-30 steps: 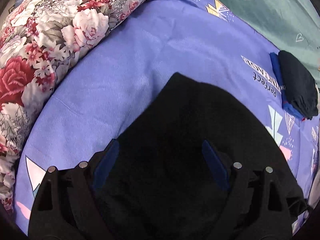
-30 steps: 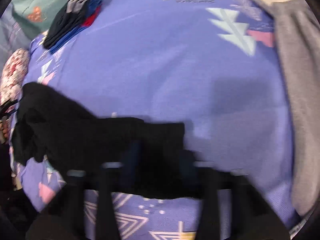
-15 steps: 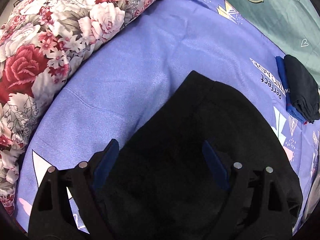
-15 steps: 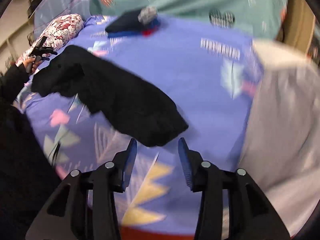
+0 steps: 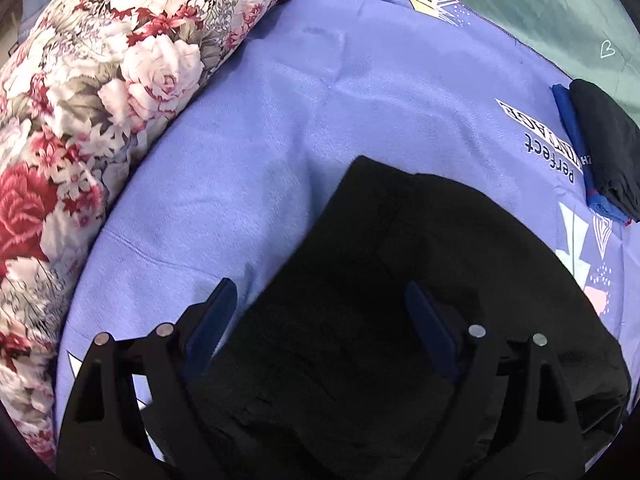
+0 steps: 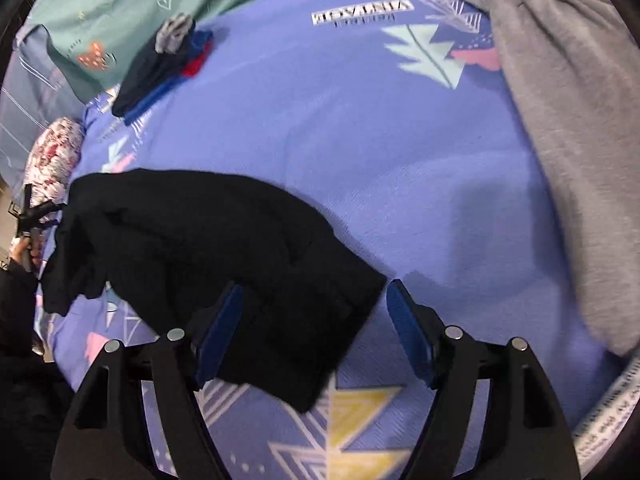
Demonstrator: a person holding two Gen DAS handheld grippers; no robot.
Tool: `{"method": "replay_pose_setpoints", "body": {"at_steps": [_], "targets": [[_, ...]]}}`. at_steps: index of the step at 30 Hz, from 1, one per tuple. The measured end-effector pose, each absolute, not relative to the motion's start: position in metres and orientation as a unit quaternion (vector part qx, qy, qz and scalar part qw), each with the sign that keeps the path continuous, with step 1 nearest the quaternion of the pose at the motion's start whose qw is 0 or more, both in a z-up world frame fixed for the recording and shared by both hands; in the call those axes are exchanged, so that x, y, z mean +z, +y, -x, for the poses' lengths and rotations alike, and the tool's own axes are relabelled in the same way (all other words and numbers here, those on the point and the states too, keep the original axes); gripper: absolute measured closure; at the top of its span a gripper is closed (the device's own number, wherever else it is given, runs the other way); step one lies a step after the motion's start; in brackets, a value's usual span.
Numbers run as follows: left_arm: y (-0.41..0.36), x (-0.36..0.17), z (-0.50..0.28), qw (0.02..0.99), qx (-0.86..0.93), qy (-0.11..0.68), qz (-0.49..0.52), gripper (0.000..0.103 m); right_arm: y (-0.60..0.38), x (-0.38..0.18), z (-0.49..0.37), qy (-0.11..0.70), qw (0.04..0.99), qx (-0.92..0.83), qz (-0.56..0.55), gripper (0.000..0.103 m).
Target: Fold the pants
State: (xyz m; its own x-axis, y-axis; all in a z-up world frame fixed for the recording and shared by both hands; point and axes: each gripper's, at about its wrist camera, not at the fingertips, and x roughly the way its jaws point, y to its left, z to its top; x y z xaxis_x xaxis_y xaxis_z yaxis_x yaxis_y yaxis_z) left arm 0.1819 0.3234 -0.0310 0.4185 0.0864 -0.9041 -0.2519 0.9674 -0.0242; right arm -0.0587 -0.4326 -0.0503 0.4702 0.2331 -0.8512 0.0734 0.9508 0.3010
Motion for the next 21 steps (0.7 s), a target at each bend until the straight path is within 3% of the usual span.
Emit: {"method": "replay_pose_setpoints", "body": {"at_steps": [10,11,12,13,14,15,16,18,21], "targets": [[0.3,-0.036,-0.231,0.846,0.059,0.529,-0.018,0.012,-0.418,-0.062,0.053,0.518,0.848,0.016,-0.11,0.029],[0.293,-0.04,-0.235,0.845,0.053,0.531,-0.034,0.012,-0.418,-0.062,0.052,0.518,0.848,0.013,-0.109,0.035],[0.284,-0.043,-0.238,0.844,0.05,0.53,-0.056,0.012,-0.417,-0.062,0.051,0.518,0.849,0.013,-0.102,0.049],[0.277,-0.045,-0.239,0.846,0.052,0.525,-0.074,0.014,-0.415,-0.061,0.05,0.518,0.85,0.009,-0.091,0.053],[0.273,-0.044,-0.239,0.85,0.05,0.518,-0.085,0.019,-0.415,-0.059,0.049,0.517,0.852,0.008,-0.086,0.061],[0.27,-0.042,-0.237,0.851,0.037,0.516,-0.087,0.042,-0.417,-0.059,0.046,0.515,0.852,0.019,-0.094,0.086],[0.266,-0.04,-0.236,0.85,0.026,0.519,-0.086,0.065,-0.419,-0.059,0.045,0.516,0.848,0.045,-0.113,0.088],[0.256,-0.037,-0.232,0.849,0.025,0.516,-0.11,0.081,-0.416,-0.052,0.047,0.504,0.858,0.038,-0.09,0.089],[0.251,-0.025,-0.222,0.859,0.033,0.497,-0.118,0.089,-0.419,-0.033,0.047,0.47,0.878,0.032,-0.085,0.089]]}}
